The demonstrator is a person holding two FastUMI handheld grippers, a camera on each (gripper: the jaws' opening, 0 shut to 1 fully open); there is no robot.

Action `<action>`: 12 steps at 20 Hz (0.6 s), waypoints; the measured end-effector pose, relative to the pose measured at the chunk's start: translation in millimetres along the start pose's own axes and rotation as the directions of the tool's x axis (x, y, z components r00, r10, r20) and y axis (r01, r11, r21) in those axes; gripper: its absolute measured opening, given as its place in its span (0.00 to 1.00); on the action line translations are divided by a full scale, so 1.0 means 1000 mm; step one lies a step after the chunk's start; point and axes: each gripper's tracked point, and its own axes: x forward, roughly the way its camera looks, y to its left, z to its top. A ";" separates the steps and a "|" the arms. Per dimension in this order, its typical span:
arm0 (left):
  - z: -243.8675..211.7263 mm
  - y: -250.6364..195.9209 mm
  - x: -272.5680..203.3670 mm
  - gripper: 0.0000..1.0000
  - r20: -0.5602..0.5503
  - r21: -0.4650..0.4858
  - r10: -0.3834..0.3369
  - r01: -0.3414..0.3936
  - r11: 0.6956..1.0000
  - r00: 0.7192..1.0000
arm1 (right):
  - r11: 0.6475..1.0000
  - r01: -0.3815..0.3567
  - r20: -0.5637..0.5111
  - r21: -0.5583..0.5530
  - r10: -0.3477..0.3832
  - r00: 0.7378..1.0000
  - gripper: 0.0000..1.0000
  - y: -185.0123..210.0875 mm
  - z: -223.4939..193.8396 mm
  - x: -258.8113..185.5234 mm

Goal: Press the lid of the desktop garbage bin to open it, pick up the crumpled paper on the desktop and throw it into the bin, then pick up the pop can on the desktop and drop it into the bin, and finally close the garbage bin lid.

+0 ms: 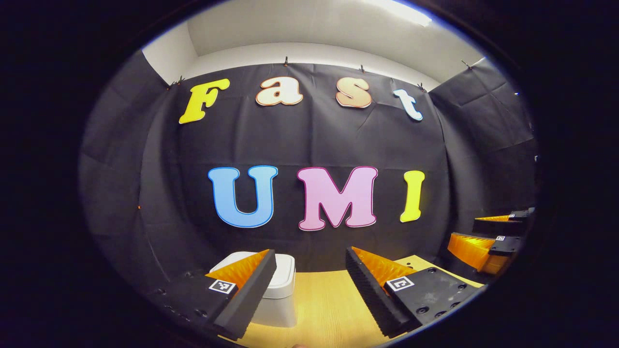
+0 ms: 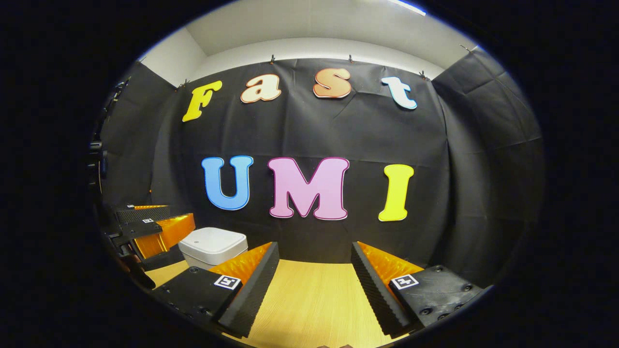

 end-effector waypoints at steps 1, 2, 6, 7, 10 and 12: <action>-0.003 0.006 -0.008 0.97 -0.009 -0.007 0.000 0.000 1.000 1.000 | 1.000 0.008 -0.002 0.001 -0.008 1.000 0.87 0.002 -0.001 -0.007; -0.003 0.009 -0.014 0.97 -0.006 -0.015 -0.002 0.002 1.000 1.000 | 1.000 0.015 0.005 0.005 -0.015 1.000 0.96 0.003 0.001 -0.014; -0.002 0.016 -0.032 0.97 0.010 -0.030 -0.011 0.011 0.999 1.000 | 0.999 0.039 0.029 -0.003 -0.039 0.999 0.87 0.005 0.007 -0.033; -0.004 0.016 -0.036 0.97 0.004 -0.033 -0.012 0.012 0.999 1.000 | 0.999 0.041 0.025 -0.008 -0.040 0.999 0.87 0.006 0.007 -0.037; -0.001 0.011 -0.043 0.97 0.011 -0.031 -0.037 0.038 0.999 0.999 | 0.999 0.053 0.031 -0.010 -0.052 0.998 0.96 0.007 0.011 -0.046; 0.003 0.012 -0.046 0.97 0.023 -0.010 -0.049 0.049 0.999 0.999 | 0.998 0.064 0.037 -0.006 -0.064 0.997 0.97 0.009 0.013 -0.051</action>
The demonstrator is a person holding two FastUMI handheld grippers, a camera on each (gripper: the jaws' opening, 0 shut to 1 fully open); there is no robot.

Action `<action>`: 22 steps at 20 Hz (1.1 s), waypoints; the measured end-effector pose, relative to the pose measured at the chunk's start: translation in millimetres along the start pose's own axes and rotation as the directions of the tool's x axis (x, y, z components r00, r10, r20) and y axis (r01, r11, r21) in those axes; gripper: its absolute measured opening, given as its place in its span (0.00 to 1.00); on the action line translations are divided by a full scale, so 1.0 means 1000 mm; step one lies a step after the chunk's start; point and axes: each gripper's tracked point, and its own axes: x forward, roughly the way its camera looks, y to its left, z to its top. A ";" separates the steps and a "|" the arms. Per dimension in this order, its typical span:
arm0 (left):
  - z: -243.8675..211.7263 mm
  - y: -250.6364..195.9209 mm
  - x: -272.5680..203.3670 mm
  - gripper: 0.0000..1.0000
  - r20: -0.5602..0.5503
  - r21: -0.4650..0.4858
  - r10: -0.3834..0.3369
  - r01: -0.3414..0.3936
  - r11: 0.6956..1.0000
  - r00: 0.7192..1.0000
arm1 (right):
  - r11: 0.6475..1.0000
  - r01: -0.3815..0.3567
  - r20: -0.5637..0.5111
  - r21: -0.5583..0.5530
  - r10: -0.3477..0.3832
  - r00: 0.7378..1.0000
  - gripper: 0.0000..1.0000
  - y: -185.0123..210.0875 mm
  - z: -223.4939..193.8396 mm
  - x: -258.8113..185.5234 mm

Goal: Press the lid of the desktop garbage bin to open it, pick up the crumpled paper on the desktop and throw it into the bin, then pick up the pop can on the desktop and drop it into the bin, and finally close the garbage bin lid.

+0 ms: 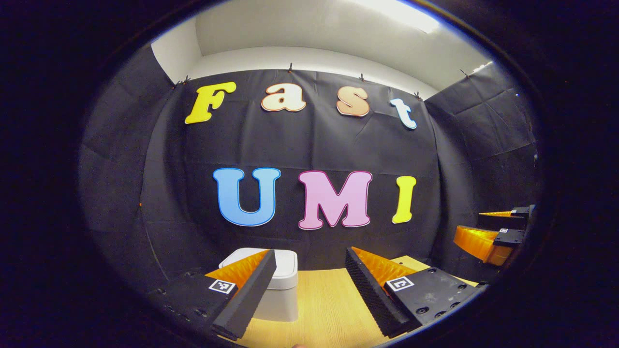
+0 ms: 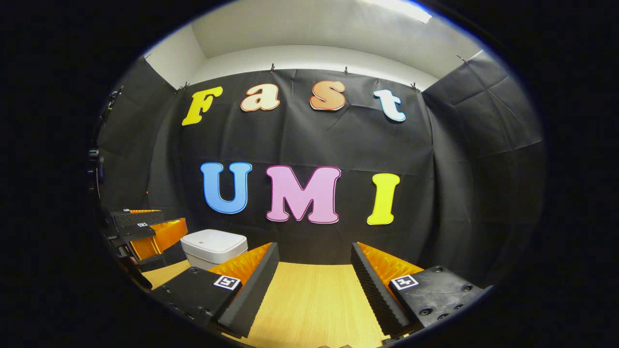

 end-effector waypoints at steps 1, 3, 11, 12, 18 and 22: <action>0.002 0.000 0.000 0.97 0.004 0.006 -0.002 0.002 1.000 1.000 | 1.000 0.003 0.000 0.001 -0.003 1.000 0.97 0.001 0.000 -0.001; 0.002 0.000 -0.002 0.97 0.004 0.003 -0.006 0.006 1.000 1.000 | 1.000 0.006 -0.003 -0.001 -0.006 1.000 0.87 0.003 -0.002 -0.004; -0.003 0.005 -0.006 0.97 0.011 0.000 -0.010 0.010 1.000 1.000 | 1.000 0.006 -0.010 -0.001 -0.006 1.000 0.97 0.014 -0.006 -0.005; -0.002 0.006 -0.005 0.97 0.014 -0.006 -0.009 0.009 1.000 1.000 | 1.000 0.007 -0.005 -0.005 -0.007 1.000 0.96 0.014 -0.004 -0.003; -0.005 0.019 -0.003 0.97 0.008 -0.015 0.013 -0.013 1.000 1.000 | 1.000 0.011 -0.007 -0.020 -0.011 1.000 0.97 0.017 -0.007 -0.001; -0.010 0.020 -0.001 0.97 -0.004 -0.025 0.009 -0.010 1.000 1.000 | 1.000 0.011 -0.003 -0.019 -0.011 1.000 0.96 0.019 -0.006 -0.001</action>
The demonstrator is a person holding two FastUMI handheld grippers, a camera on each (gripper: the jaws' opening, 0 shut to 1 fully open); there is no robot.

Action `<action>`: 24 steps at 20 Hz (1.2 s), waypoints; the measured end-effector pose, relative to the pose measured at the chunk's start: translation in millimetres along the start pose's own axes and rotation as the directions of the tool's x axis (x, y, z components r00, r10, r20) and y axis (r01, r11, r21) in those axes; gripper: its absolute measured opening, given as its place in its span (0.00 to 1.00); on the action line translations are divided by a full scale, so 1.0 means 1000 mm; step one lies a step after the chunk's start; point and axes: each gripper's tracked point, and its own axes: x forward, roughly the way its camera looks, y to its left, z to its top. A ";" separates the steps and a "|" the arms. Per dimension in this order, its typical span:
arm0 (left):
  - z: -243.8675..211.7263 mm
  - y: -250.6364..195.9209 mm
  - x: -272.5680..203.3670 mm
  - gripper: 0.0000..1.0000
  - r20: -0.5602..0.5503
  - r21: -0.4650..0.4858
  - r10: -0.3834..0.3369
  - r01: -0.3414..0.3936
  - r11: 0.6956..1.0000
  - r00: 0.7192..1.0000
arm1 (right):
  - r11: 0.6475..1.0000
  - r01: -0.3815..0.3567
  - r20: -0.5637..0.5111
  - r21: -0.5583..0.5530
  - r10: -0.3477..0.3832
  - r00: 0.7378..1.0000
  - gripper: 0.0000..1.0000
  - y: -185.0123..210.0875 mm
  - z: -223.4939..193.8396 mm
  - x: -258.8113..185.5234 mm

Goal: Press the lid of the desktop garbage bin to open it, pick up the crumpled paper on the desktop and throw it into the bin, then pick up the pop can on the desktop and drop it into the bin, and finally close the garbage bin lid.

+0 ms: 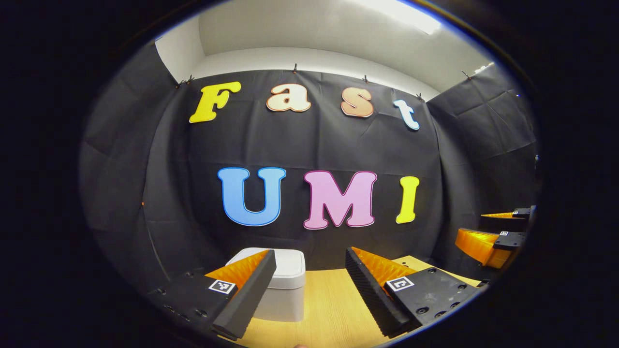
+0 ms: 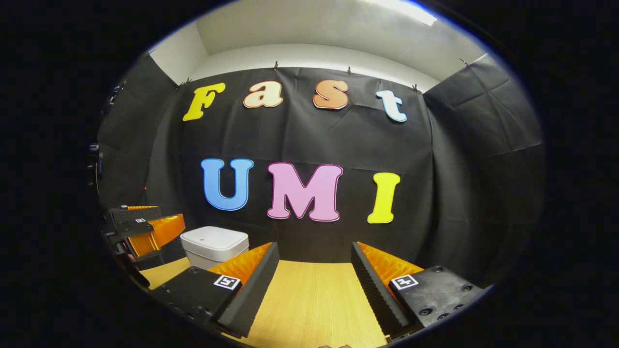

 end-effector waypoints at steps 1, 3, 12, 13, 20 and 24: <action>-0.001 0.000 0.001 0.97 -0.001 -0.001 -0.002 0.002 1.000 1.000 | 1.000 0.003 0.002 0.000 -0.003 1.000 0.96 -0.001 0.000 0.000; -0.002 -0.001 0.002 0.97 0.000 -0.001 -0.010 0.010 1.000 1.000 | 1.000 0.003 0.001 0.001 -0.003 1.000 0.96 -0.001 0.000 0.000; -0.003 -0.008 0.006 0.97 -0.007 0.002 -0.022 0.022 1.000 1.000 | 1.000 0.008 -0.001 0.004 -0.008 1.000 0.96 -0.007 -0.002 0.004; -0.004 -0.010 0.006 0.97 -0.008 0.004 -0.026 0.026 1.000 1.000 | 1.000 0.007 0.002 0.005 -0.007 1.000 0.96 -0.008 -0.002 0.004; -0.002 -0.018 0.013 0.97 -0.002 0.019 -0.038 0.038 0.999 0.999 | 1.000 0.015 0.004 0.011 -0.015 1.000 0.96 -0.016 -0.001 0.008; -0.003 -0.021 0.016 0.97 -0.004 0.024 -0.038 0.038 0.999 0.999 | 1.000 0.016 0.003 0.009 -0.016 1.000 0.96 -0.020 -0.002 0.012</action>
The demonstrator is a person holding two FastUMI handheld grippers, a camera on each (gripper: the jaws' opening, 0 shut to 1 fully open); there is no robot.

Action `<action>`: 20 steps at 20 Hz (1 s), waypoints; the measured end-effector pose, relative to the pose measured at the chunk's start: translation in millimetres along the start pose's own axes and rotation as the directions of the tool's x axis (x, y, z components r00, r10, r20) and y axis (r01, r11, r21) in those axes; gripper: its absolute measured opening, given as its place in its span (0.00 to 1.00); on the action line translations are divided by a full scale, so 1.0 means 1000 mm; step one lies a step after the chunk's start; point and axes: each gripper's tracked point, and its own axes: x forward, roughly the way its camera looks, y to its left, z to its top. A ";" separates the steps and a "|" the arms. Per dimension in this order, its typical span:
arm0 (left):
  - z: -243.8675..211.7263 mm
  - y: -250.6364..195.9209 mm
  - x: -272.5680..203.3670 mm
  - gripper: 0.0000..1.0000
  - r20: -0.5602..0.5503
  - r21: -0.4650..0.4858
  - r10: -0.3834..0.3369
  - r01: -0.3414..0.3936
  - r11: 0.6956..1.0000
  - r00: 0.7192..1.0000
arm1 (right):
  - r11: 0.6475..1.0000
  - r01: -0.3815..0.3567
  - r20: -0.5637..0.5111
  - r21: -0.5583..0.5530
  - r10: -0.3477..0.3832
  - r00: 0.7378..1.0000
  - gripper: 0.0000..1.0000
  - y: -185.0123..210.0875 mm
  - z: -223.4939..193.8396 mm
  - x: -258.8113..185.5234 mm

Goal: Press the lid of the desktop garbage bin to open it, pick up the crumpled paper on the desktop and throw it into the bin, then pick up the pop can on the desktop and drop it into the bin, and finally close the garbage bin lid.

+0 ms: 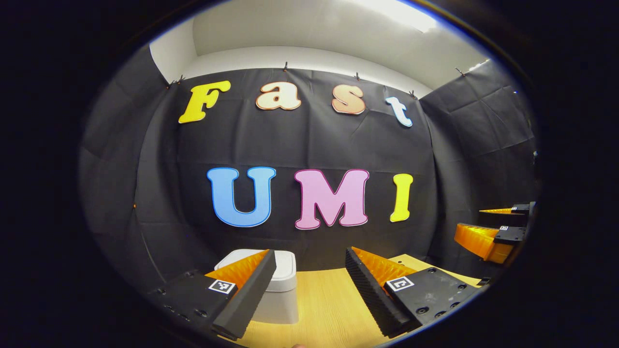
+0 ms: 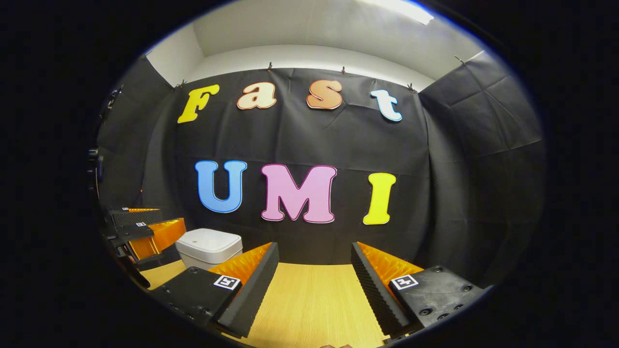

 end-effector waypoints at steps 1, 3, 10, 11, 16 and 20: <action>0.001 0.000 0.000 0.97 -0.001 0.002 0.002 -0.002 1.000 1.000 | 1.000 -0.003 0.001 0.001 0.003 1.000 0.96 0.000 0.001 0.001; -0.001 -0.001 0.000 0.97 -0.007 0.005 0.006 -0.006 1.000 1.000 | 1.000 -0.009 0.002 0.000 0.009 1.000 0.97 -0.001 0.001 0.002; -0.002 -0.001 -0.002 0.97 -0.014 0.014 0.018 -0.018 1.000 1.000 | 1.000 -0.015 0.008 0.005 0.015 1.000 0.96 -0.003 0.003 0.002; -0.002 -0.001 -0.003 0.97 -0.014 0.014 0.020 -0.020 1.000 1.000 | 1.000 -0.014 0.009 0.005 0.014 1.000 0.96 -0.003 0.003 0.001; -0.003 -0.003 -0.007 0.97 -0.012 0.022 0.014 -0.013 1.000 1.000 | 1.000 -0.006 0.005 0.011 0.006 1.000 0.97 -0.005 0.001 -0.002; -0.004 -0.005 -0.010 0.97 -0.015 0.014 0.009 -0.009 1.000 1.000 | 1.000 -0.001 0.010 0.009 0.001 1.000 0.96 -0.006 0.003 -0.006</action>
